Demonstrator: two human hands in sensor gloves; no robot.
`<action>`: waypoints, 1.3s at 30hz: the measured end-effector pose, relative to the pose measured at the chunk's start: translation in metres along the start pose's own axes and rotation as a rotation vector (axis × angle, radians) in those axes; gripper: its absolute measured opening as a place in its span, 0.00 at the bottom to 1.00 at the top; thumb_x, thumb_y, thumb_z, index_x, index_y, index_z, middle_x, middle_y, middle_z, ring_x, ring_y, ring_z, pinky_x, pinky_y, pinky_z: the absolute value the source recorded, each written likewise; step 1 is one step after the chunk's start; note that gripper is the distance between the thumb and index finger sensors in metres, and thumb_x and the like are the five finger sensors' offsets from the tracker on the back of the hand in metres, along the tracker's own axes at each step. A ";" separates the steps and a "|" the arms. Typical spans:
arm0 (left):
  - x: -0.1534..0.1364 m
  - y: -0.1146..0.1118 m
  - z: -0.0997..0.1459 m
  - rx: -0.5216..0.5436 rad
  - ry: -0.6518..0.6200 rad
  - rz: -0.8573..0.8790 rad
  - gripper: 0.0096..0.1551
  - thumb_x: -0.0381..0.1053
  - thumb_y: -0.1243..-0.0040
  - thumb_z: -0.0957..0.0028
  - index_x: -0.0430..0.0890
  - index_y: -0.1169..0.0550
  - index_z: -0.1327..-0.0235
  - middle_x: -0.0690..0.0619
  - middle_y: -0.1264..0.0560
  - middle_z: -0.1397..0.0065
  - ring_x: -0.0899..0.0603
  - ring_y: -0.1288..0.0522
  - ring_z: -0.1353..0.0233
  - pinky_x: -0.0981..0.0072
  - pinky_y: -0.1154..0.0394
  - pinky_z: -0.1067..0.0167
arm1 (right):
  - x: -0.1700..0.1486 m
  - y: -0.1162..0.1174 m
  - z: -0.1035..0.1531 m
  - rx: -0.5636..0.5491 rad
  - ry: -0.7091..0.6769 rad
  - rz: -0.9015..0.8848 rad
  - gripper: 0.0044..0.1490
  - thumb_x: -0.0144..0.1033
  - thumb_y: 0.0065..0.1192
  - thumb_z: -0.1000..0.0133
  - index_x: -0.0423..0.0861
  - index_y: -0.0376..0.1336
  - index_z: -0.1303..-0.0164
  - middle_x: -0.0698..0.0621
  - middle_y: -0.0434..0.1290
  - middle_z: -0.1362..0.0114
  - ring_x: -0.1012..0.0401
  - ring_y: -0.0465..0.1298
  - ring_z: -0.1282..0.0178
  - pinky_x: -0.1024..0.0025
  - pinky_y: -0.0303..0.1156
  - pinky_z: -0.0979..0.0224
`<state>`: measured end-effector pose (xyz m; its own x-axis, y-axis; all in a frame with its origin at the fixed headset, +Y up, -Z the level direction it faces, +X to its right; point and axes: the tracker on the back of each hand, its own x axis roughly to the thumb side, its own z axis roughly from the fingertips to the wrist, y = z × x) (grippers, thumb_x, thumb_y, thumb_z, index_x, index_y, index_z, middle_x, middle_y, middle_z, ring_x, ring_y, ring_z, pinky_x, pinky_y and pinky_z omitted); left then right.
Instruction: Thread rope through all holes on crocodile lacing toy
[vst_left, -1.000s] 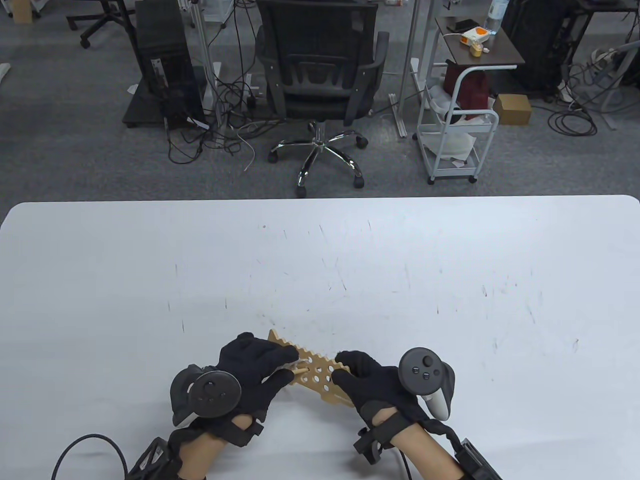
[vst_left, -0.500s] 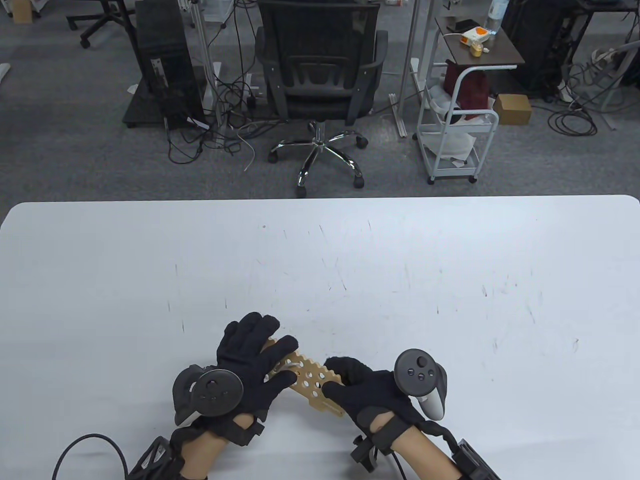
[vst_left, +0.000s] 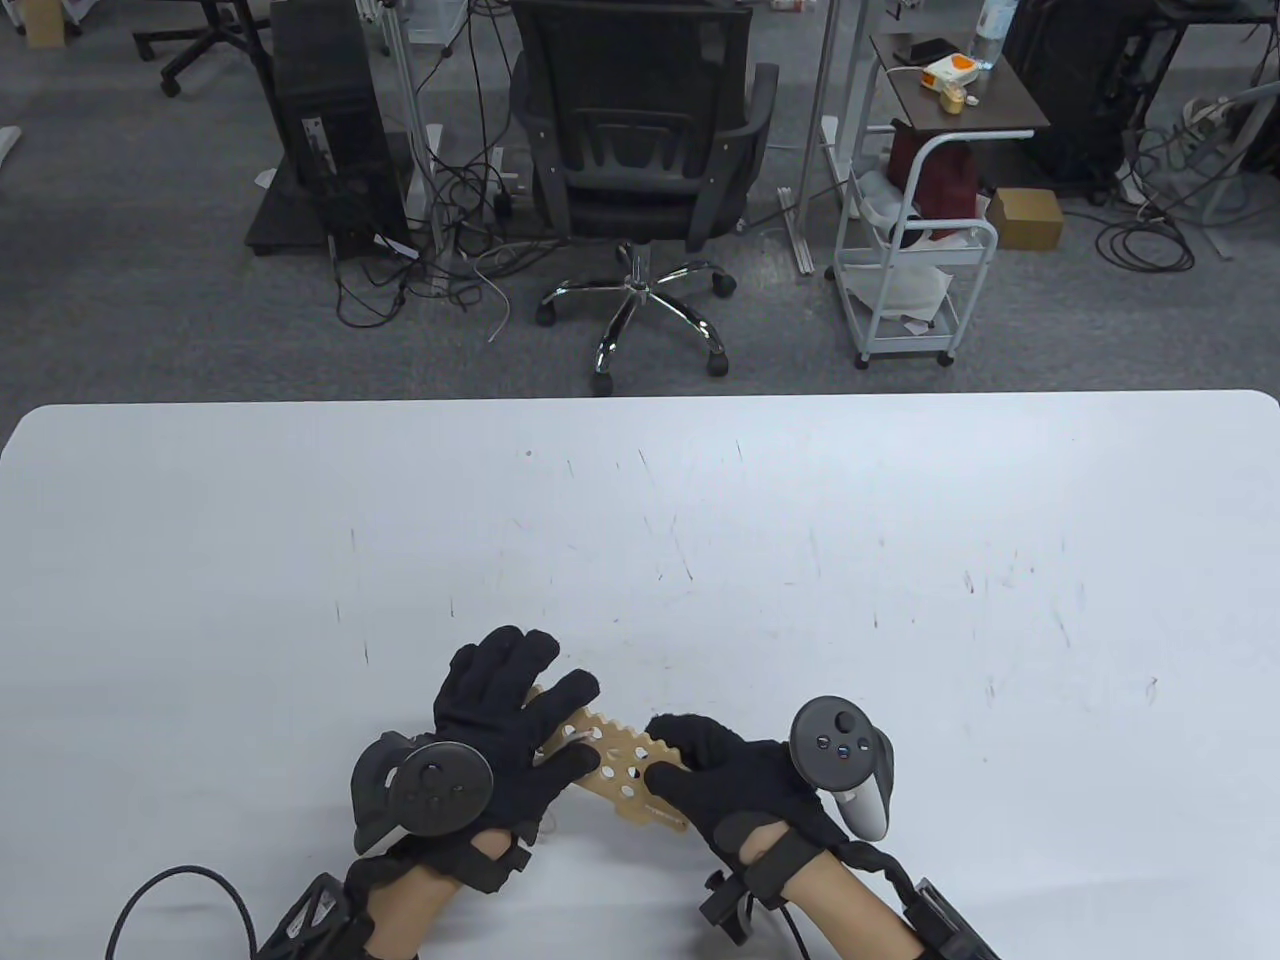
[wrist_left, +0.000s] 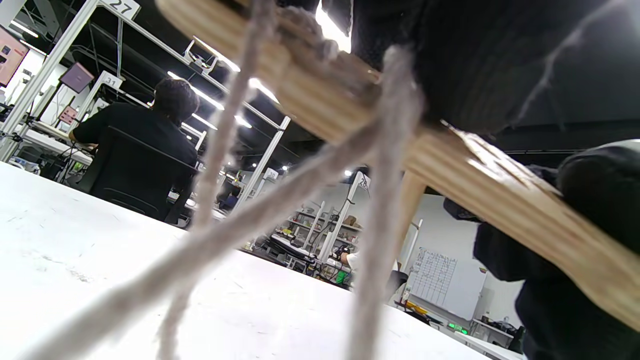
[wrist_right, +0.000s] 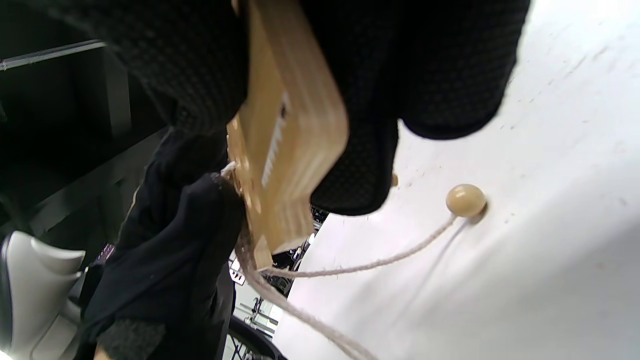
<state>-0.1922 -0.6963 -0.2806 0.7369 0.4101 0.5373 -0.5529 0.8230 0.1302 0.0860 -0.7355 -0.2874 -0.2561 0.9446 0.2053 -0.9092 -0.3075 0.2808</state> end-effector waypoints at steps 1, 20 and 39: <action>-0.001 0.001 0.000 0.007 0.004 0.006 0.41 0.64 0.27 0.59 0.65 0.28 0.28 0.50 0.44 0.15 0.35 0.53 0.15 0.34 0.57 0.23 | -0.001 -0.002 0.000 -0.011 0.007 -0.014 0.33 0.39 0.73 0.51 0.39 0.65 0.39 0.45 0.83 0.47 0.53 0.89 0.55 0.59 0.81 0.51; -0.028 0.034 0.005 0.177 0.174 0.053 0.39 0.64 0.32 0.56 0.66 0.30 0.27 0.49 0.43 0.16 0.35 0.50 0.16 0.35 0.55 0.23 | -0.009 -0.020 -0.002 -0.106 0.052 -0.033 0.31 0.39 0.72 0.50 0.43 0.66 0.38 0.46 0.82 0.46 0.53 0.88 0.55 0.56 0.79 0.49; -0.059 -0.002 -0.002 -0.040 0.336 0.268 0.35 0.62 0.30 0.57 0.67 0.24 0.32 0.49 0.29 0.24 0.35 0.35 0.22 0.33 0.53 0.24 | -0.007 -0.022 -0.001 -0.092 0.008 -0.092 0.30 0.40 0.68 0.49 0.48 0.67 0.36 0.48 0.81 0.45 0.54 0.86 0.54 0.54 0.76 0.46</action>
<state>-0.2343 -0.7213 -0.3138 0.6584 0.7113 0.2461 -0.7315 0.6817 -0.0128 0.1076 -0.7354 -0.2957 -0.1728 0.9692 0.1753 -0.9551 -0.2084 0.2105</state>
